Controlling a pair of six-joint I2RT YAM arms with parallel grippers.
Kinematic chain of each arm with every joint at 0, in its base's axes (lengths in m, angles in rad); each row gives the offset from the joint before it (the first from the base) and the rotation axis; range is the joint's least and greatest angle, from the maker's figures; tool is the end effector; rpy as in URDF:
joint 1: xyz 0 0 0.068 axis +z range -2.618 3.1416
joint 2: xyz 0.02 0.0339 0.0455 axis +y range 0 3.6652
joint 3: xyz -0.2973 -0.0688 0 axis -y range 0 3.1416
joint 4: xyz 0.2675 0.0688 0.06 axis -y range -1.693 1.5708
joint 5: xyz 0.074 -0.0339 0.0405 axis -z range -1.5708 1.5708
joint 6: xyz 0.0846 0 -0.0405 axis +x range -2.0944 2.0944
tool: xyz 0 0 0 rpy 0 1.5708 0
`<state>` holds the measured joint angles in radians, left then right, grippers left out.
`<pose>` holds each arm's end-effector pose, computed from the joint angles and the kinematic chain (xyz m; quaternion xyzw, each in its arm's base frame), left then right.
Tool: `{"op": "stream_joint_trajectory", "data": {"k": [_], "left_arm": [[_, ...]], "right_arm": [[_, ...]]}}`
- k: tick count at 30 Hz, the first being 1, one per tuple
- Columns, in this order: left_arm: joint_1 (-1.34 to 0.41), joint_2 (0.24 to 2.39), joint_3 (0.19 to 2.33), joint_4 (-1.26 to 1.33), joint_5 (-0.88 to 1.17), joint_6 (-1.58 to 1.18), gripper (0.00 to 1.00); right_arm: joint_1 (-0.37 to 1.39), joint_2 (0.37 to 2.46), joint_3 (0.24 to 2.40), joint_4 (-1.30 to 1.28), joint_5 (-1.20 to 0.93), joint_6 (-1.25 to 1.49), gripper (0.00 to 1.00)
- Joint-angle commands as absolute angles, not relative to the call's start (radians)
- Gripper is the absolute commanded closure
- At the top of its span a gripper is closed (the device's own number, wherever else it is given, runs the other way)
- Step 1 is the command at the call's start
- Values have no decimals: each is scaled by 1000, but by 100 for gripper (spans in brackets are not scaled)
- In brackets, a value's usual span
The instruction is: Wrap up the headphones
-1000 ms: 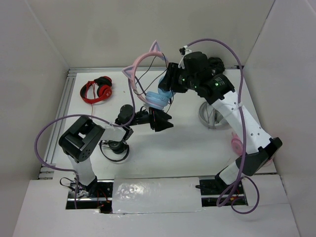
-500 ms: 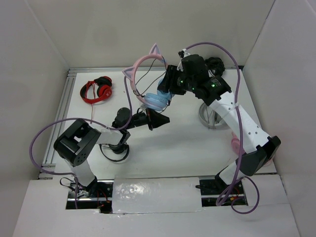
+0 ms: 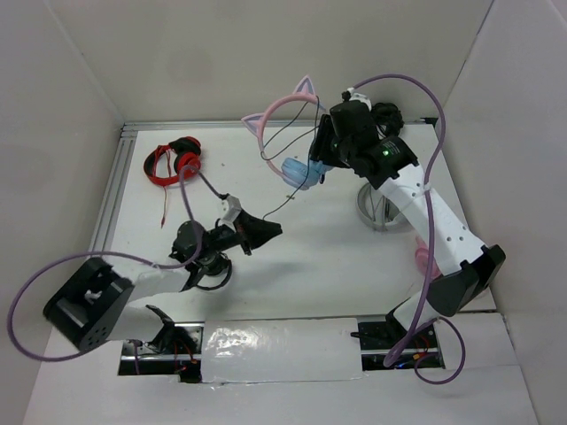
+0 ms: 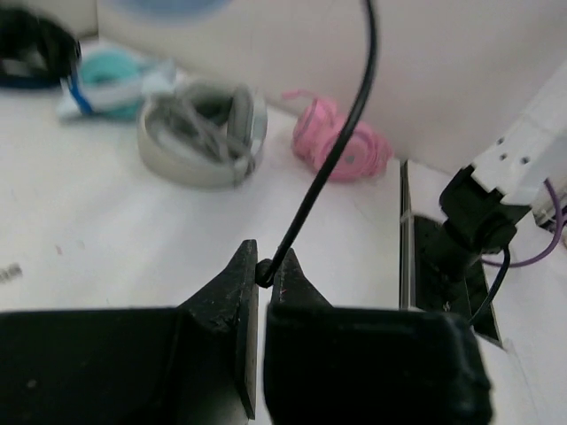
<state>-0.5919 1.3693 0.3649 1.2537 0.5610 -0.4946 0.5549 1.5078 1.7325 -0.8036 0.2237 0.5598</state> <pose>0.2204 -0.2024 0.2472 0.2470 0.5784 -0.5376 0.5616 0.3326 0.1841 0.4427 0.0553 0.8739 0.1668 0.4532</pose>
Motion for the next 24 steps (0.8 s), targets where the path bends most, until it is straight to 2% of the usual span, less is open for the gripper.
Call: {"op": "stream_joint_trajectory", "data": {"k": [1,5,10,13,17,24], "left_arm": [[-603,1212,350,1482,540,-404,100],[-604,1042,318,1341,497,-368,100],[-601,855,336,1091,388,-307,100],[-586,864,360,987,330,-287,100],[-564,949,334,1009,390,-284,100],[-551,1080,367,890,353,-206,100]], "right_arm": [[540,1460,1749,-811,428,584,100],[526,1488,1747,-836,500,563,100],[491,1493,1718,-819,480,506,100],[456,1482,1703,-799,421,497,100],[407,1448,1701,-721,279,499,100],[341,1398,1704,-569,-90,401,100]]}}
